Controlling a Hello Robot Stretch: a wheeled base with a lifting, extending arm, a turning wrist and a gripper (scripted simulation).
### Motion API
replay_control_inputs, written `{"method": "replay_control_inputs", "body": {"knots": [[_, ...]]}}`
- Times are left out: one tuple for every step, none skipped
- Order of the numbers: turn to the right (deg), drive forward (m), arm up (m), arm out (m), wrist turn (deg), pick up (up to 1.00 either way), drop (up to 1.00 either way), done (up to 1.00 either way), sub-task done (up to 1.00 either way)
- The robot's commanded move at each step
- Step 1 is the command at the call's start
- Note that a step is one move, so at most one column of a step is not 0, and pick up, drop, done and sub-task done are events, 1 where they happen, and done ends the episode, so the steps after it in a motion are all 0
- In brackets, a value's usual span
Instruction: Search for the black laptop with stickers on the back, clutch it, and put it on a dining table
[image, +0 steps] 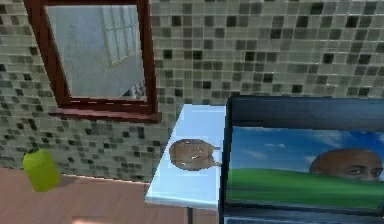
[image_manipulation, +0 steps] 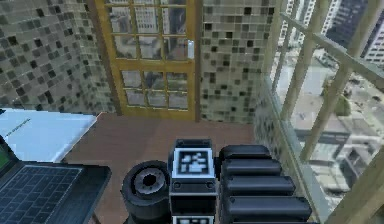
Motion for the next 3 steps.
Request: {"method": "replay_control_inputs", "body": {"knots": [[45.0,0.0,0.0,0.0,0.0,0.0,0.0,0.0,0.0],[45.0,0.0,0.0,0.0,0.0,0.0,0.0,0.0,0.0],[0.0,0.25,0.0,0.0,0.0,0.0,0.0,0.0,0.0]]}}
